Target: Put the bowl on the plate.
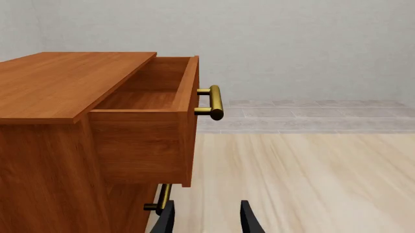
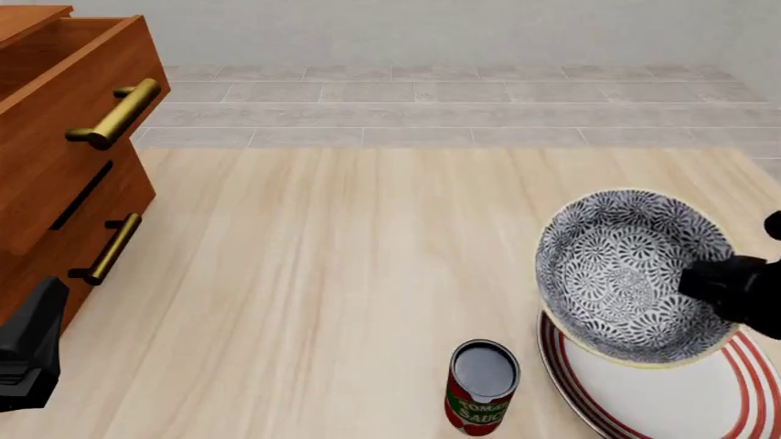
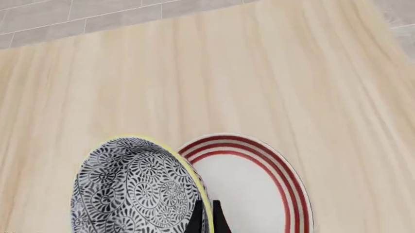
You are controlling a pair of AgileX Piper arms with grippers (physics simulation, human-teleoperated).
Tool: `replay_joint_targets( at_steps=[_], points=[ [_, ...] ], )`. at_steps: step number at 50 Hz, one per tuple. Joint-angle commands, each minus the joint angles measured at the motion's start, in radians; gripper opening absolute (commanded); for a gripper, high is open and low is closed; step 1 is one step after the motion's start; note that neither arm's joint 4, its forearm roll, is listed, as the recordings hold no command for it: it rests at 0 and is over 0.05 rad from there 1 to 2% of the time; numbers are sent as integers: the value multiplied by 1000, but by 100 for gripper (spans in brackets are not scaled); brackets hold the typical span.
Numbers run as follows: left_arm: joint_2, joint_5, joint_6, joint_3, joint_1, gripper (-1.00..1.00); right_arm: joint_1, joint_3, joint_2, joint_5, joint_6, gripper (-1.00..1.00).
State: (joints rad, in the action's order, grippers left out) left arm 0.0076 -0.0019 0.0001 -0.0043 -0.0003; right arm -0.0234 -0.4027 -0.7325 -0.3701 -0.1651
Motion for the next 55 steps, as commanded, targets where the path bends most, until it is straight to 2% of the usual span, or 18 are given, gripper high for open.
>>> replay_joint_targets(
  at_steps=[1, 35, 49, 55],
  points=[
    [0, 0, 0, 0, 0, 100, -46, 55, 83, -39, -9, -100],
    [0, 0, 0, 0, 0, 100, -181, 156, 198, -105, -2, -100],
    [0, 0, 0, 0, 0, 100, -217, 222, 190, -59, -13, -100],
    [0, 0, 0, 0, 0, 100, -239, 257, 164, -11, -16, -100]
  ],
)
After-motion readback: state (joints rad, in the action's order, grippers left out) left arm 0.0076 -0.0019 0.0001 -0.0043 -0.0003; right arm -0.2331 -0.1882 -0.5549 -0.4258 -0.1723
